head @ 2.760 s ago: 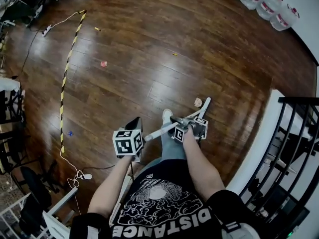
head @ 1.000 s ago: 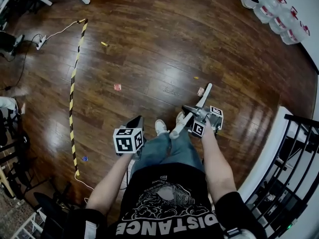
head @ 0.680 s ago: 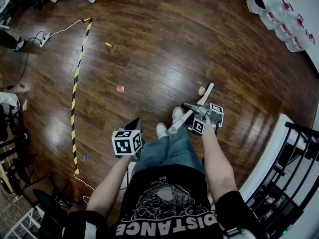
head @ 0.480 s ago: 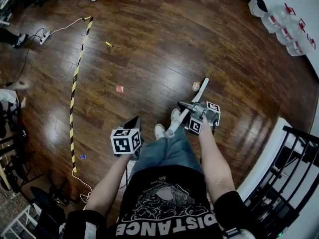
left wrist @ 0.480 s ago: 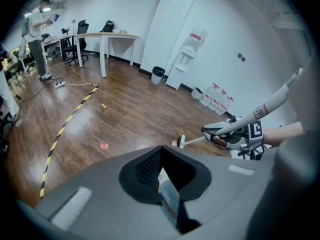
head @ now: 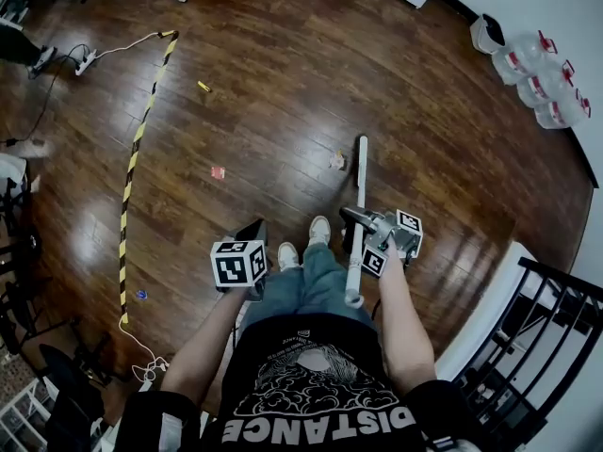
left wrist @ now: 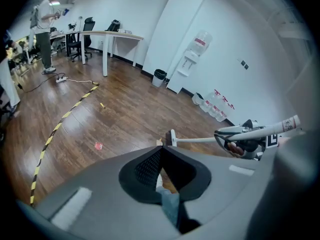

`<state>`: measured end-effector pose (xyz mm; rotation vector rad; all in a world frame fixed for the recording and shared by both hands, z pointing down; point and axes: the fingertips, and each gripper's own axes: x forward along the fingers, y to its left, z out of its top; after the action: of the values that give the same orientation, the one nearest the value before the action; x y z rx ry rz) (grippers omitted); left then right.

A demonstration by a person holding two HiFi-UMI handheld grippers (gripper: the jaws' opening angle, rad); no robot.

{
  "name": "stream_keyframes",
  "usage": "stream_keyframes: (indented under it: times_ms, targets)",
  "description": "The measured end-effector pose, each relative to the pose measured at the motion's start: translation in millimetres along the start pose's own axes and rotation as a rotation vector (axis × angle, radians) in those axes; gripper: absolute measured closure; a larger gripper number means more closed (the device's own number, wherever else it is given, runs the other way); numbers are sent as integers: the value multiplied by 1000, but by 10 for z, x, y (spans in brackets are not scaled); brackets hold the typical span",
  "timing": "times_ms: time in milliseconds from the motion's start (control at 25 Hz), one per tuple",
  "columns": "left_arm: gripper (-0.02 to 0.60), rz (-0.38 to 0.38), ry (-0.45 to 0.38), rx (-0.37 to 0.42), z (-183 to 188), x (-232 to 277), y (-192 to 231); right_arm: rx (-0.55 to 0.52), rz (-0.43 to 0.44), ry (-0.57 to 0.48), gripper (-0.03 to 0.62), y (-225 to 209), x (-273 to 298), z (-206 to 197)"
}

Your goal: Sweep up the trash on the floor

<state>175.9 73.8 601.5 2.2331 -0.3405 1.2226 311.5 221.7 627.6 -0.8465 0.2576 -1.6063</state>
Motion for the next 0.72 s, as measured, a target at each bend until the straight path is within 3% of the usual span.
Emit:
stream_keyframes:
  times_ms: [280, 600, 720]
  targets:
    - [577, -12, -18, 13, 225, 140, -315, -251, -341, -14, 579, -185, -425, 449]
    - [577, 45, -36, 26, 364, 145, -407, -320, -589, -30, 588, -506, -608, 1198]
    - [577, 66, -28, -1, 326, 157, -299, -291, -580, -3, 588, -626, -381, 1164]
